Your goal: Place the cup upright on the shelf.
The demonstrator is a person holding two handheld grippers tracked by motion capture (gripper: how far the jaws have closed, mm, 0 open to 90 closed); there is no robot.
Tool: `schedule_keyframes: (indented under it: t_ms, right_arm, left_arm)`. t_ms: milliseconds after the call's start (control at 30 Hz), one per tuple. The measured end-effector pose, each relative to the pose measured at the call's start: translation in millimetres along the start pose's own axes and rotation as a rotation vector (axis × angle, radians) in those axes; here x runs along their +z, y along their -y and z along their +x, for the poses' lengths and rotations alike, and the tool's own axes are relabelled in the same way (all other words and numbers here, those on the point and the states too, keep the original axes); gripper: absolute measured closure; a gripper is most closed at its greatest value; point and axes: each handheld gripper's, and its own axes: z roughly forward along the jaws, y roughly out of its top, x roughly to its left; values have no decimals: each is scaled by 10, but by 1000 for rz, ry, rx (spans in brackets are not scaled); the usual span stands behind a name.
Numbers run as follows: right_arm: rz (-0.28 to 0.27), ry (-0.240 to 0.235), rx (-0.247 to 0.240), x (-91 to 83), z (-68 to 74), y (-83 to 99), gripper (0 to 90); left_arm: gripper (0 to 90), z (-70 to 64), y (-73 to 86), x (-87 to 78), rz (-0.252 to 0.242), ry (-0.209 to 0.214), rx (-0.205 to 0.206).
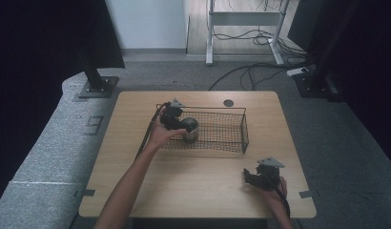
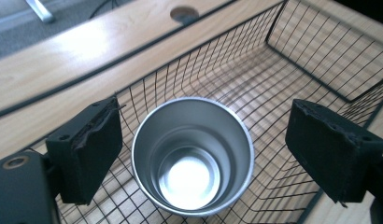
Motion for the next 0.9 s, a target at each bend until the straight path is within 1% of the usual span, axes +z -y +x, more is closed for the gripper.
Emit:
schedule_keyframes:
  t_ms: [233,467,567,600,667,900]
  right_arm:
    - [0,0,2,1,1,0,177]
    - [1,0,0,0,0,0,177]
    - [1,0,0,0,0,-1,177]
    - [1,0,0,0,0,-1,177]
    - [2,0,2,-1,1,-1,177]
    - [1,1,5,0,4,-1,177]
  left_arm:
    - [119,-83,49,-179,-39,8,13]
    - [124,-153,132,-327,-59,12,25]
    - [138,-202,190,-407,-69,13,21]
    - [139,-202,190,-407,-69,13,21]
    - [140,-231,234,-459,-73,16,24]
    - [143,-293,427,-629,-102,23,12]
